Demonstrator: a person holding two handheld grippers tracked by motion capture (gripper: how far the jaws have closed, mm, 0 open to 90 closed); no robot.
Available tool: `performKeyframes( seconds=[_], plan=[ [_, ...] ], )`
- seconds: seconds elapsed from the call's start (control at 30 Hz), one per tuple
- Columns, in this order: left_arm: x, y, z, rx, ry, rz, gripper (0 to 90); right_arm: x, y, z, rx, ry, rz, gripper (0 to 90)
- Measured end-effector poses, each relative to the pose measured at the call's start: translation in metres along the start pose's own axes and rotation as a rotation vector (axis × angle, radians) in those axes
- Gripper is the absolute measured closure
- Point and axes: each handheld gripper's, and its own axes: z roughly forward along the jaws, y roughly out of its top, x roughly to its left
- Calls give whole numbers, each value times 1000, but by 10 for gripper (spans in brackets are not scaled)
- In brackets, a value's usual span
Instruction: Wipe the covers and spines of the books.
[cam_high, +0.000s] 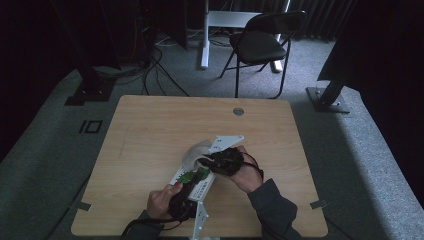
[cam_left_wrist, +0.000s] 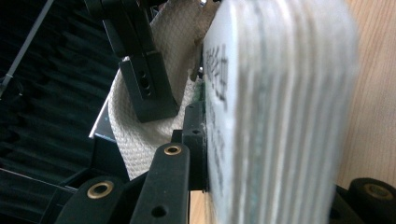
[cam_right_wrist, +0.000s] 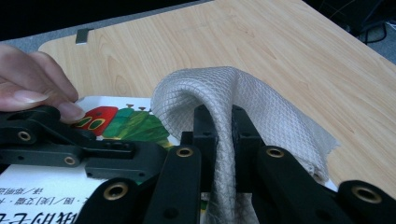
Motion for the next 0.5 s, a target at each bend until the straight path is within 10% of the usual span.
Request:
performKeyframes(
  seconds=[0.5],
  plan=[
    [-1,1,-1,-3,12,7,779,1,7,7,23,12,-10,839]
  ],
)
